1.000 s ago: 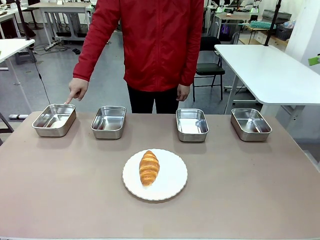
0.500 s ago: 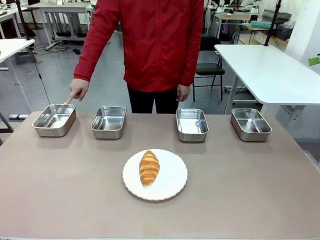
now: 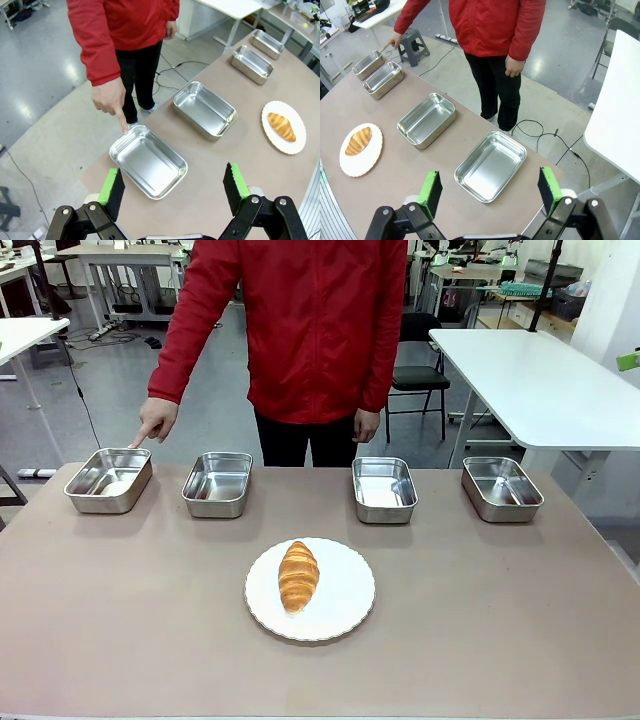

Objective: Place the bread in the container.
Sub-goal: Place the Butter Roll into the Airtight Container indicated by the human.

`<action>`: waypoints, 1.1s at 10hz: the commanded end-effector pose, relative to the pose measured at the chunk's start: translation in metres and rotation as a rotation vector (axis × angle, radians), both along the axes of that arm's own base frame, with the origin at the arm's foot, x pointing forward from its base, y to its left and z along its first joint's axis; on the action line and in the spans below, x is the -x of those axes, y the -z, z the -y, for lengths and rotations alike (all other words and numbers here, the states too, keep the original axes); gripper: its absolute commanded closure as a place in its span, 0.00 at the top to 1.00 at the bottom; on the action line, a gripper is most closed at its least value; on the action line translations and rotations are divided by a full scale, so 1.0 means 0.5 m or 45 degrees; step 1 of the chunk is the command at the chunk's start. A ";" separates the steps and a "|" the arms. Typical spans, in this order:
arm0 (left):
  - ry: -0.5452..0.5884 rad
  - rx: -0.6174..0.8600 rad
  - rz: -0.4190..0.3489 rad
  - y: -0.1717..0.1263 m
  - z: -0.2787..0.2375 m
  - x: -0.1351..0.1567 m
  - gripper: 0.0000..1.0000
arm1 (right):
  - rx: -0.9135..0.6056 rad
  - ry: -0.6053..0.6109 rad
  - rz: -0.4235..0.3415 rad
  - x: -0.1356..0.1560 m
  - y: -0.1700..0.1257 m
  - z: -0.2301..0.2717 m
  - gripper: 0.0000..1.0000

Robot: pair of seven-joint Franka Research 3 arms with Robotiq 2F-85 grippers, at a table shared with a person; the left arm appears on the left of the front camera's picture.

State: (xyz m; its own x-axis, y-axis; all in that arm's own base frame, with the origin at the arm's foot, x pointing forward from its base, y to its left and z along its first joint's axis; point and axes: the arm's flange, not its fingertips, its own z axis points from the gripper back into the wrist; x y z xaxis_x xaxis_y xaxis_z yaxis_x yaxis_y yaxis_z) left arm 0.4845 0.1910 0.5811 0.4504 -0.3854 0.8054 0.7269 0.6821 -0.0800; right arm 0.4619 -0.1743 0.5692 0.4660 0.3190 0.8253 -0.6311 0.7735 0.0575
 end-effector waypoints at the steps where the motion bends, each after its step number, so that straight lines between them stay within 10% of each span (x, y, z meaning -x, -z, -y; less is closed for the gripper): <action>1: 0.016 0.010 0.012 0.000 -0.001 0.002 1.00 | -0.003 -0.004 0.005 0.001 -0.002 -0.001 1.00; 11: 0.000 0.000 0.000 0.000 0.000 0.000 1.00 | -0.003 -0.004 0.005 0.001 -0.002 -0.001 1.00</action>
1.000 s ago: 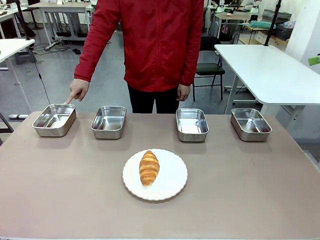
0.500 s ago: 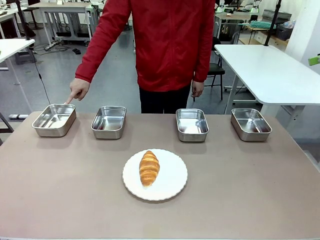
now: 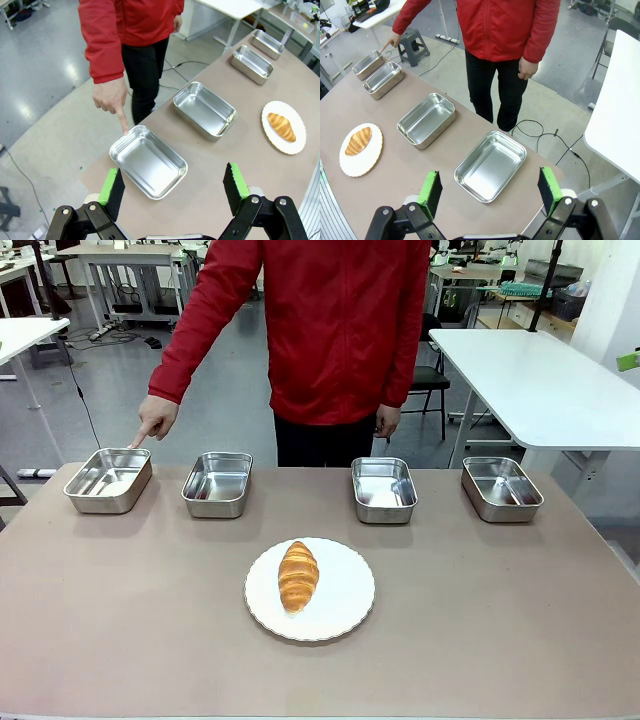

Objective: Place the bread in the container.
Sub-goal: Place the Butter Roll into the Airtight Container indicated by the human.

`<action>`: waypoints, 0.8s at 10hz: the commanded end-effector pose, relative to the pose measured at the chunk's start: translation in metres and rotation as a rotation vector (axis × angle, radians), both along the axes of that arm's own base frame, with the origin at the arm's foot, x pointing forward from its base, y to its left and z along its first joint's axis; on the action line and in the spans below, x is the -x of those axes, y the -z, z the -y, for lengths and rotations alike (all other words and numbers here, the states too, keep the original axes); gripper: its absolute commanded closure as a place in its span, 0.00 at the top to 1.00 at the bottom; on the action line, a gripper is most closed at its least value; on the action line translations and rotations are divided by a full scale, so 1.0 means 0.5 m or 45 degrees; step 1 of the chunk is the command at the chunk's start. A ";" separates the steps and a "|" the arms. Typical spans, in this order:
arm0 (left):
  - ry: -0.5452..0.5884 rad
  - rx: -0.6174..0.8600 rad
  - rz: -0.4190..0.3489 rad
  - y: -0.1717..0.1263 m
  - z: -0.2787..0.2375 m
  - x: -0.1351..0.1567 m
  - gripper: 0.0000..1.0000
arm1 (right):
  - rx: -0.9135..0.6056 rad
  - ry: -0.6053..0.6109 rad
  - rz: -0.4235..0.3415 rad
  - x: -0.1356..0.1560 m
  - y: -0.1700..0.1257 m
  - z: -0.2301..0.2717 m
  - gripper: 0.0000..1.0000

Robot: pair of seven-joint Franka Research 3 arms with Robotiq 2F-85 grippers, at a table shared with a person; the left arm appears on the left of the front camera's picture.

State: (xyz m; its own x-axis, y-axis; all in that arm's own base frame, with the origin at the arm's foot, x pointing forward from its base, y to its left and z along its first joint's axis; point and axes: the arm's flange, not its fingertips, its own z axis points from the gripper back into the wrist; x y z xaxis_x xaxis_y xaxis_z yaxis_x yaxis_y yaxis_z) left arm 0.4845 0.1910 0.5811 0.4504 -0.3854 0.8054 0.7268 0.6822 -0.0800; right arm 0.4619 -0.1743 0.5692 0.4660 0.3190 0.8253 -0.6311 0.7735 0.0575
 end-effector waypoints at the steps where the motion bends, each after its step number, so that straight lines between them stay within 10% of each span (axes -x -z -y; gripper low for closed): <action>1: -0.010 -0.010 -0.050 -0.009 0.037 -0.004 1.00 | -0.003 -0.004 0.005 0.001 -0.002 -0.001 1.00; 8: -0.116 -0.236 -0.509 0.023 0.534 0.013 1.00 | -0.003 -0.004 0.005 0.001 -0.002 -0.001 1.00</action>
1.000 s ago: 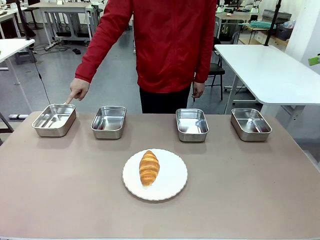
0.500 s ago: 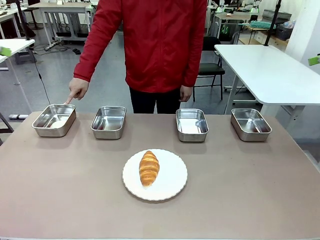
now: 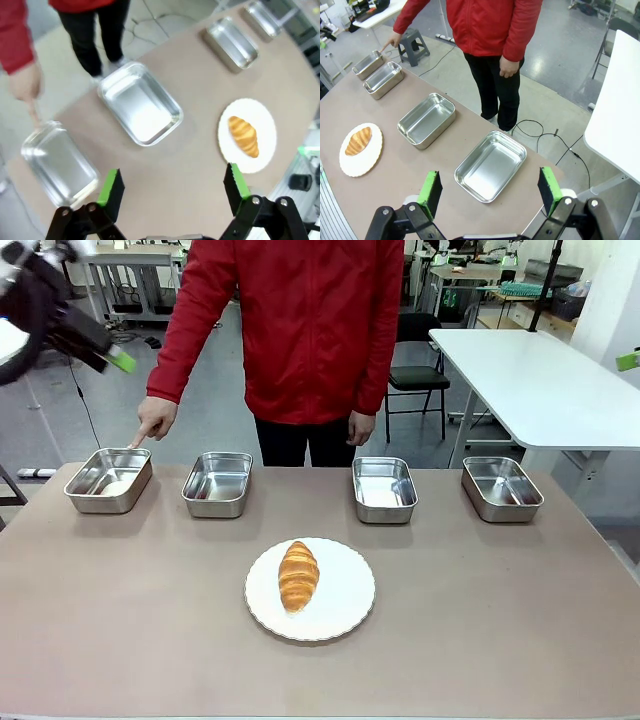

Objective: Place the bread in the container.
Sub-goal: Place the Butter Roll into the Airtight Container indicated by the human.

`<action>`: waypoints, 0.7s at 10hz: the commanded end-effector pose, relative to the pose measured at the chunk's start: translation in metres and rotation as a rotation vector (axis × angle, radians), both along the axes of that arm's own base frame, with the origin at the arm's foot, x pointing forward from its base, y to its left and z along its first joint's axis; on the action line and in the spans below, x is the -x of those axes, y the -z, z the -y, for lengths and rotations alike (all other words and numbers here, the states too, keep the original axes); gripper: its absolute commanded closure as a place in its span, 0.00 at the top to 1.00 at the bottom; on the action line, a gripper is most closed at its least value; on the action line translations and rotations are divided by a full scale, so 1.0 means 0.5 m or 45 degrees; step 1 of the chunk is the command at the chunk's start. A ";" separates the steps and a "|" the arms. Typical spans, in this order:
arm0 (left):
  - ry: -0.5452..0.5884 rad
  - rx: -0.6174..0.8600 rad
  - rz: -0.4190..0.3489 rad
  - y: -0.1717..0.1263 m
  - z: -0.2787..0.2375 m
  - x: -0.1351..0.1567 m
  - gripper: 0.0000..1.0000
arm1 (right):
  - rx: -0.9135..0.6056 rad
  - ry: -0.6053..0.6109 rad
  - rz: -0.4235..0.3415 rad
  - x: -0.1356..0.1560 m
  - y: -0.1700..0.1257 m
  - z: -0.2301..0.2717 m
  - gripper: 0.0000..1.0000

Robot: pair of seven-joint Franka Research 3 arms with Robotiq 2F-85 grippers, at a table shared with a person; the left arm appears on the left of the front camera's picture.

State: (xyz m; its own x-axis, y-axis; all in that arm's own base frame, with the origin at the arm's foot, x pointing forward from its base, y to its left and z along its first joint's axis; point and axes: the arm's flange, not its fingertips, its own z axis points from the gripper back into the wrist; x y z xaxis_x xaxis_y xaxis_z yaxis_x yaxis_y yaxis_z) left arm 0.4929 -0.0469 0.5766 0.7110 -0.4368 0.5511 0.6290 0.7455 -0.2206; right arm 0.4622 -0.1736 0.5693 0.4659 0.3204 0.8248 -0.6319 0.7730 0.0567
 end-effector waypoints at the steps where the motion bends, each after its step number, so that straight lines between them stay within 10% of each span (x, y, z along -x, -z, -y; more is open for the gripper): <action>1: -0.019 -0.093 -0.146 0.053 0.141 0.050 1.00 | -0.004 -0.003 0.006 0.001 -0.002 0.000 1.00; 4: -0.132 -0.158 -0.252 0.215 0.308 0.076 1.00 | -0.004 -0.003 0.006 0.001 -0.002 0.000 1.00; 7: -0.053 -0.142 -0.259 0.186 0.311 0.096 1.00 | -0.004 -0.003 0.006 0.001 -0.002 0.000 1.00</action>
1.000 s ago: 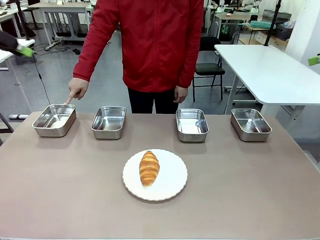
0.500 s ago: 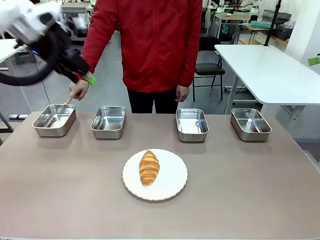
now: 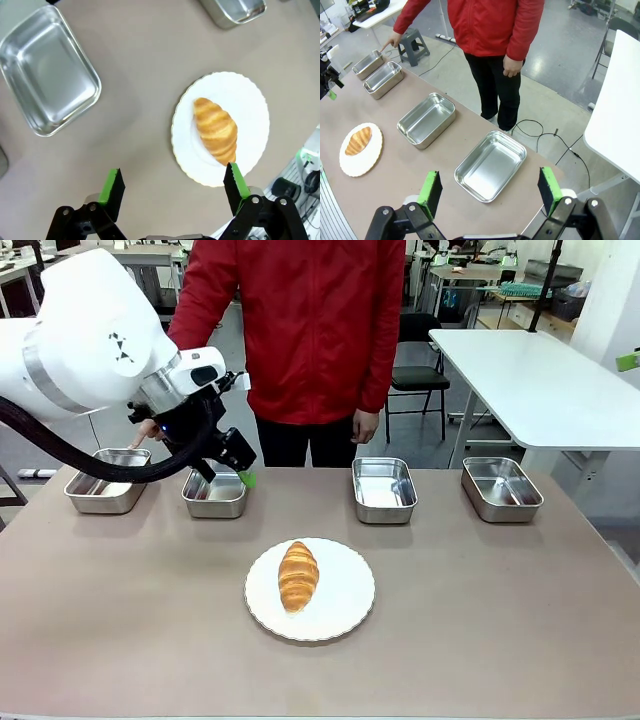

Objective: Place the bread in the container.
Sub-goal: Place the Butter Roll into the Airtight Container indicated by the human.

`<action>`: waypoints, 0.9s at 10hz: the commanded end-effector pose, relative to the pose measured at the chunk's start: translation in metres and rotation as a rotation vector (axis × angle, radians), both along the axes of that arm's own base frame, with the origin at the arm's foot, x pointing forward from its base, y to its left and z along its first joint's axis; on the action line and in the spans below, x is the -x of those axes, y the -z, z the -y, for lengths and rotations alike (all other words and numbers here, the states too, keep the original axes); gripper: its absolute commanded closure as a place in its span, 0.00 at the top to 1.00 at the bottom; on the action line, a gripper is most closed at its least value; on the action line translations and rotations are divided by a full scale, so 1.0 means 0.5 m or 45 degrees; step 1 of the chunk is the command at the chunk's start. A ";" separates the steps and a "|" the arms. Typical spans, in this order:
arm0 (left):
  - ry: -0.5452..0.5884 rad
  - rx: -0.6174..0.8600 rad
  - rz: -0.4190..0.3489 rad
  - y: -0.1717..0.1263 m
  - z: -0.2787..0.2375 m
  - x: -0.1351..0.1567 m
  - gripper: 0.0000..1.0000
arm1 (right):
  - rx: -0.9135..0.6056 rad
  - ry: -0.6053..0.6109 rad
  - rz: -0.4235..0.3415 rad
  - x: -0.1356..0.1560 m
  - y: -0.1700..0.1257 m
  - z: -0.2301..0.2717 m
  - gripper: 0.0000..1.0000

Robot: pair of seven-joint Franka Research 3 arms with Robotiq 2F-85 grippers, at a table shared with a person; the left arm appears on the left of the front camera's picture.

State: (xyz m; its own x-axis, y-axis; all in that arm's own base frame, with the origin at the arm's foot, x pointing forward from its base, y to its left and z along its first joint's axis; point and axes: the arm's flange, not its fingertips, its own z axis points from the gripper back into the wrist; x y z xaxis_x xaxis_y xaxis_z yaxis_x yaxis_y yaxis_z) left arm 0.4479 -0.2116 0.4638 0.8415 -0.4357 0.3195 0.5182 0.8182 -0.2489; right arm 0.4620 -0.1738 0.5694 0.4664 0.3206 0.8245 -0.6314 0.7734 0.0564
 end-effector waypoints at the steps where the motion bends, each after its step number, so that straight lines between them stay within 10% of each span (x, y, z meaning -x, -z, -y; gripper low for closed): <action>1: 0.040 0.025 0.025 -0.039 -0.019 0.006 1.00 | -0.005 -0.004 0.006 0.001 -0.002 0.000 1.00; 9: -0.262 -0.209 -0.030 0.085 0.236 0.065 1.00 | -0.005 -0.004 0.006 0.001 -0.002 0.000 1.00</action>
State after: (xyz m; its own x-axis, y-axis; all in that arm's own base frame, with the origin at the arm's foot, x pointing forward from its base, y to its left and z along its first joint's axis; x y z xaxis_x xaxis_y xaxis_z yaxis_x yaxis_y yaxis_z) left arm 0.4101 -0.3188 0.4226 0.9144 -0.3085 0.2621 0.3520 0.9258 -0.1381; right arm 0.4618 -0.1743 0.5693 0.4670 0.3202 0.8242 -0.6306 0.7741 0.0566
